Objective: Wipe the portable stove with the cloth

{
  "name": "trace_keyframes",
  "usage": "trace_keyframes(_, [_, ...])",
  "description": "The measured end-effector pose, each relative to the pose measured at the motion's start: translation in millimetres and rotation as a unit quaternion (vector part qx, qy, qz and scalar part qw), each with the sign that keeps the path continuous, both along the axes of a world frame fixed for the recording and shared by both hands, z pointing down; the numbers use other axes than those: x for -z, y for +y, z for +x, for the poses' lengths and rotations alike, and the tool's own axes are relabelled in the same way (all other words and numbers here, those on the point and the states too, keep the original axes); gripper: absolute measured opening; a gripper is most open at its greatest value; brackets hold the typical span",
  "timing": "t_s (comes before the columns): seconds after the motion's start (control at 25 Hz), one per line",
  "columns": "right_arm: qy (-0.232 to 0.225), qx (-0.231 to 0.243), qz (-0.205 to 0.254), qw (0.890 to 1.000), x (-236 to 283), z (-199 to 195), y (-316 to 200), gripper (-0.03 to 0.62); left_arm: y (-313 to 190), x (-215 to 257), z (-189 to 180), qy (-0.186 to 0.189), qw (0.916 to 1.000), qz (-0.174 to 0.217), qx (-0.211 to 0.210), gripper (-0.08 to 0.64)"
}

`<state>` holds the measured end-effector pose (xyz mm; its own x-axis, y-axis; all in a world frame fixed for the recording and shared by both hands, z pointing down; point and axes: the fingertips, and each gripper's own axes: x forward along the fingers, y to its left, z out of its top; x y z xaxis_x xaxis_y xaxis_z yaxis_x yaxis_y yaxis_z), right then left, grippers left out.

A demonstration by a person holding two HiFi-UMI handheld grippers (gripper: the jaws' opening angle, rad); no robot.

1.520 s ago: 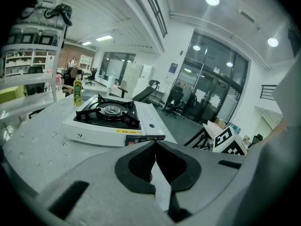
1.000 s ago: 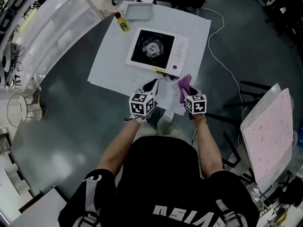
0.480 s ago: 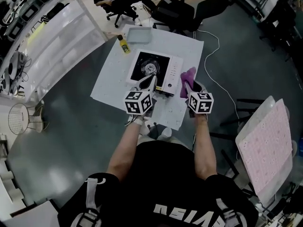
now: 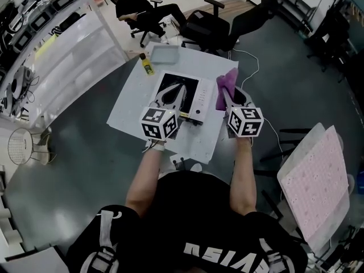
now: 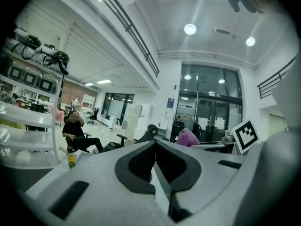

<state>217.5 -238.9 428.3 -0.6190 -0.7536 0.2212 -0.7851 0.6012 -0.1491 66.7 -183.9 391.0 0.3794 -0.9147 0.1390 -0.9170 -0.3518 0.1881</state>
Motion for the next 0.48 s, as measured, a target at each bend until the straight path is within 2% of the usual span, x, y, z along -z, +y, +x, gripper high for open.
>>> trace_keyframes(0.48, [0.010,0.001,0.012,1.000,7.1,6.3,0.7,0.098,-0.1,7.9,-1.8,-0.006,1.0000,0.005,0.002,0.009])
